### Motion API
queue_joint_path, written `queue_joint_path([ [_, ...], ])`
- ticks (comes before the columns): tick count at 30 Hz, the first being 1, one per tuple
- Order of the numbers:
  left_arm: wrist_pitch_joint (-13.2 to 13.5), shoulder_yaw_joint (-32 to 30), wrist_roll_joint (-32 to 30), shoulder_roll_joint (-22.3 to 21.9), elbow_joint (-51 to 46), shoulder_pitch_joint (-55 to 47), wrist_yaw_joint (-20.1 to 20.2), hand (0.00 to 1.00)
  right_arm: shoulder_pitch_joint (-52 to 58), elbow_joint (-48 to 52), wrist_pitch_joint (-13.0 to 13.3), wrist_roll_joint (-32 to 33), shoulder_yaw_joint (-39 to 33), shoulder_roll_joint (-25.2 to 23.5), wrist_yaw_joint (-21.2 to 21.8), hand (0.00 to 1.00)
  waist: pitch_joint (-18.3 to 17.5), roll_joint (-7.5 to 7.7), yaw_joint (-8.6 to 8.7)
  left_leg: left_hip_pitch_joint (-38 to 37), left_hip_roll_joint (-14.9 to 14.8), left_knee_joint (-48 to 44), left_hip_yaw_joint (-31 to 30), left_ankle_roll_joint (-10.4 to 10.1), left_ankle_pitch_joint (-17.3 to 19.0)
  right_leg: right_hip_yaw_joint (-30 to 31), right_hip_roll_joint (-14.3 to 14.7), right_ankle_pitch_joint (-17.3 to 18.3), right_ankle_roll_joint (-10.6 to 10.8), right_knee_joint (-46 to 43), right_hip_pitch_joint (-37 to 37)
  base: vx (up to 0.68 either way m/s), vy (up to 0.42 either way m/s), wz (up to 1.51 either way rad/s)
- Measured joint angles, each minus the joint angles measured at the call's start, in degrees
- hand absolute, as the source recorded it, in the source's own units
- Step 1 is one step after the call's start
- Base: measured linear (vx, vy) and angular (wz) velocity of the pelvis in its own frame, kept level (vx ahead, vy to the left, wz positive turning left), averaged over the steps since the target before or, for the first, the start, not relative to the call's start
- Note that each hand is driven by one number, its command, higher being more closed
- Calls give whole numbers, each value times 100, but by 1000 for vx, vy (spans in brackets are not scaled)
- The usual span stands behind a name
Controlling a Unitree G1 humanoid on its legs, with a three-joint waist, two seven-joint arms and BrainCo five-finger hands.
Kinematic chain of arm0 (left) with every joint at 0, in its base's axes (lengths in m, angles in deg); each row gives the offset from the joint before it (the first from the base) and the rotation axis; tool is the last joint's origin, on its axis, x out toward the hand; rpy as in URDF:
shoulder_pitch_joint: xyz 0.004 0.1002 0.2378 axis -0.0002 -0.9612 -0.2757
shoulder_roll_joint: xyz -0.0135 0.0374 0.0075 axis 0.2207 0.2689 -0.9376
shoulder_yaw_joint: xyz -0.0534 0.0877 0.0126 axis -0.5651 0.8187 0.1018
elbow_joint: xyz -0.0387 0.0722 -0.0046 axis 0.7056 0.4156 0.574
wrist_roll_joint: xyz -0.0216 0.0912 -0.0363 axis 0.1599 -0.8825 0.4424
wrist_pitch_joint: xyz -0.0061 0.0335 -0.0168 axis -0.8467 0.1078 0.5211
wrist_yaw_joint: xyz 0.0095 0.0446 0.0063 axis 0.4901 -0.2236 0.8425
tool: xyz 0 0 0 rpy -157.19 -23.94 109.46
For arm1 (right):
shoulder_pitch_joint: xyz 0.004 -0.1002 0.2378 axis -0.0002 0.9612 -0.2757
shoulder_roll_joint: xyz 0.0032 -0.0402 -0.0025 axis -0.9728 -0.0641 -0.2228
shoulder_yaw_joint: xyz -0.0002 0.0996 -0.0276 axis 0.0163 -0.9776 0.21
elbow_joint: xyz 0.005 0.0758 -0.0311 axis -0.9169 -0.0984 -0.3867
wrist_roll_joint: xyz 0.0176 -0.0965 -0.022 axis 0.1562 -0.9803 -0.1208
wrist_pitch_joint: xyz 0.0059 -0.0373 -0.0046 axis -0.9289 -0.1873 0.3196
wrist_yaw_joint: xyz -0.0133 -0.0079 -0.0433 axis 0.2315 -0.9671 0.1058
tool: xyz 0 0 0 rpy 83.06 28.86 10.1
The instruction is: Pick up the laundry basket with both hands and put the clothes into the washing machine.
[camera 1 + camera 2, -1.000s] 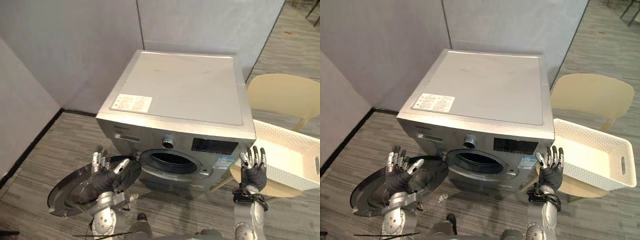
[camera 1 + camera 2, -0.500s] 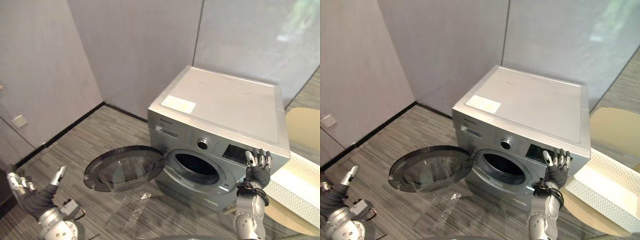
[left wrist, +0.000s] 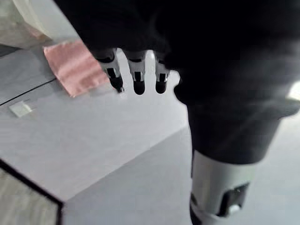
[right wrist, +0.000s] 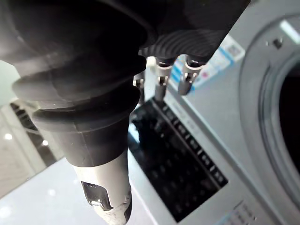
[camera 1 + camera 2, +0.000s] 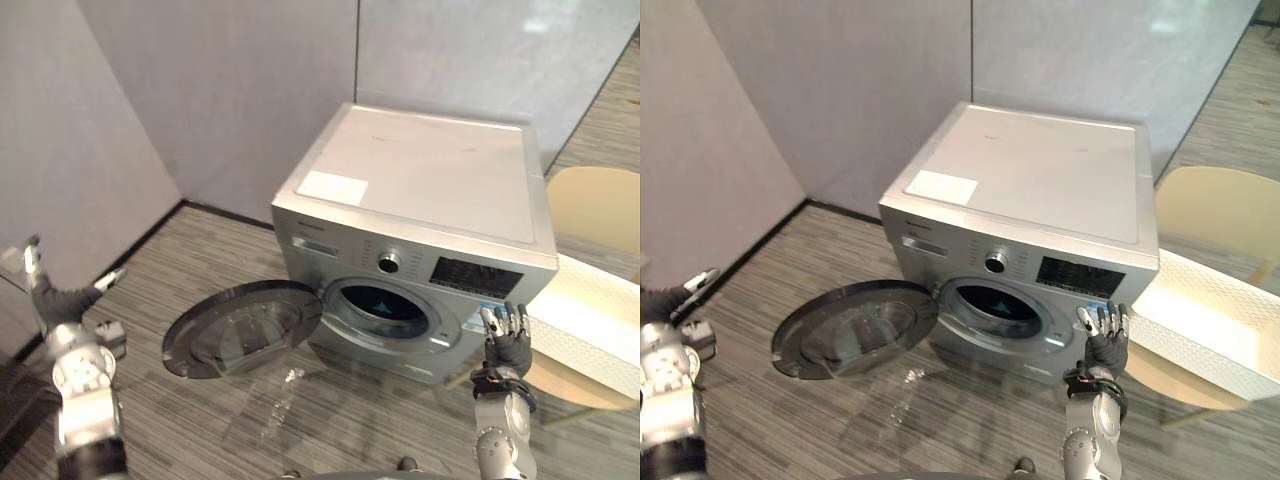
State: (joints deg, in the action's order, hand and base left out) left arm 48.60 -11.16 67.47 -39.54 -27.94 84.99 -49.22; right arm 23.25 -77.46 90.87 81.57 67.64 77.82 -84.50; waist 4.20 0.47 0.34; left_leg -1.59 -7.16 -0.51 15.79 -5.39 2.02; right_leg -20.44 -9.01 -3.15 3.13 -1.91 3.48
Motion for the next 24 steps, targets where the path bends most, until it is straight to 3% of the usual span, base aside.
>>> queue_joint_path([
  [2, -167, 229, -179, 820, 1114, 785, 143, 0, 49, 1, -3, 7, 12, 2, 18, 0, 195, 296, 30, 302, -97, -154, 151, -2, -27, 158, 105, -130, -104, 50, 340, -65, -91, -44],
  [5, -382, 636, -597, 1621, 2552, 2130, 256, 0, 259, 18, 0, 63, -62, 0, 141, 0, 559, 618, 136, 706, -206, -477, 158, -19, -15, 176, 202, -343, -174, 289, 506, -32, -62, -11],
  [8, -483, 990, -743, 2287, 3015, 3014, 257, 0, 357, 72, 9, 178, -57, -9, 237, 0, 943, 779, 160, 1243, -402, -1000, 37, -56, 149, 127, 303, -430, -267, 324, 730, -80, -46, 8],
  [11, -517, 1289, -859, 2707, 3260, 3885, 291, 0, 435, 340, 18, 358, 7, -59, 248, 0, 1341, 791, 130, 2069, -672, -1663, -277, -110, 299, -105, 468, -500, -361, 335, 1080, -131, -42, 24],
  [16, -594, 1390, -1191, 2765, 3253, 4105, 570, 0, 743, 990, 22, 495, 349, -188, 403, 0, 1647, 846, -47, 2751, -1017, -2102, -496, -207, 395, -218, 723, -514, -381, 328, 1446, -56, -24, 2],
  [18, -649, 1393, -1316, 2635, 3265, 4033, 863, 0, 875, 1175, 11, 570, 418, -228, 477, 0, 1657, 844, -125, 2957, -1123, -2254, -541, -227, 452, -236, 795, -515, -380, 313, 1573, 2, 24, -6],
  [24, -599, 1552, -1988, 2176, 3236, 3673, 1533, 0, 953, 1345, -148, 569, 423, -229, 647, 0, 1672, 820, -134, 2991, -1214, -2421, -452, -220, 591, -158, 827, -511, -374, 268, 1605, 41, 72, -9],
])
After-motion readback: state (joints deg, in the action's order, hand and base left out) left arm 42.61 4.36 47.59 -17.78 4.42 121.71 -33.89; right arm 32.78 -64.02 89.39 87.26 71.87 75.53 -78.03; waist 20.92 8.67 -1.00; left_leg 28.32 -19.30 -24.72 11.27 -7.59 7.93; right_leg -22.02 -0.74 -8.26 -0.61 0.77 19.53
